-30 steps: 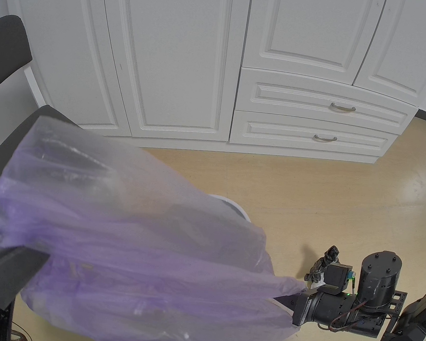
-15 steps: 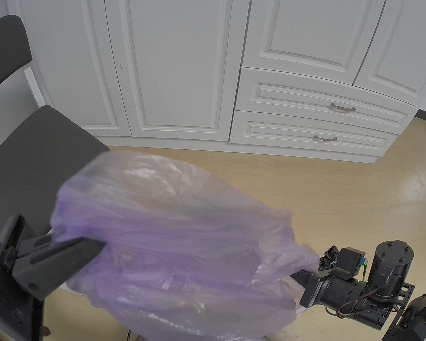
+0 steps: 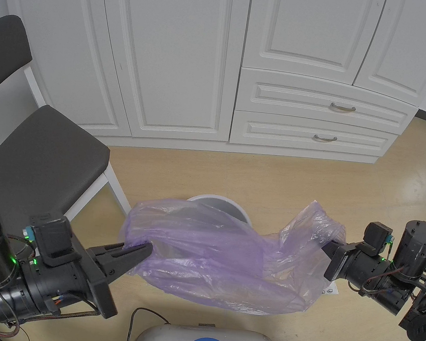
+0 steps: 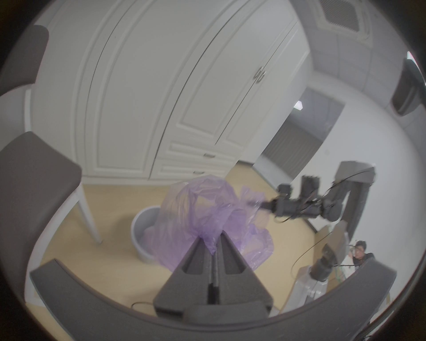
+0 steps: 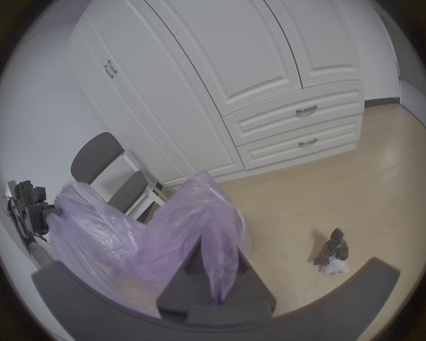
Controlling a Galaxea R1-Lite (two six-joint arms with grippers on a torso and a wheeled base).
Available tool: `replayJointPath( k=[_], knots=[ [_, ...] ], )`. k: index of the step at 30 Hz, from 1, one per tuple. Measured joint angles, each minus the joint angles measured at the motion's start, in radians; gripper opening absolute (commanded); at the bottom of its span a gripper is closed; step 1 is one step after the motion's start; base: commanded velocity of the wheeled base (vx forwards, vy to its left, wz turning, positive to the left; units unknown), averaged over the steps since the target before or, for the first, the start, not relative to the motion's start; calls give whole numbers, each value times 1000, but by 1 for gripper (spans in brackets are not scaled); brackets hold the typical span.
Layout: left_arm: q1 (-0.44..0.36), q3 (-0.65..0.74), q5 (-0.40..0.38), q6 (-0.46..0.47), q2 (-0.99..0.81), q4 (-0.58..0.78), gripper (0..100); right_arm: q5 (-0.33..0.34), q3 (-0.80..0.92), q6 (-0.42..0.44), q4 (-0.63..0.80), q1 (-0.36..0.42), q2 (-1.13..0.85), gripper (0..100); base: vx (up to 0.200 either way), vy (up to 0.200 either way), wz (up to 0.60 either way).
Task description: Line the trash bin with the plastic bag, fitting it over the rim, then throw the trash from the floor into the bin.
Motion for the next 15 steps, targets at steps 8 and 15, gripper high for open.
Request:
replayJointPath(
  k=[8,15],
  knots=[
    [10,-153,236,0,52,297,0,-76,-34,-81,154,-15,-101,0,0,0,0],
    [46,-209,319,4,138,312,0,-125,-63,-185,355,11,-234,0,0,0,0]
  ],
)
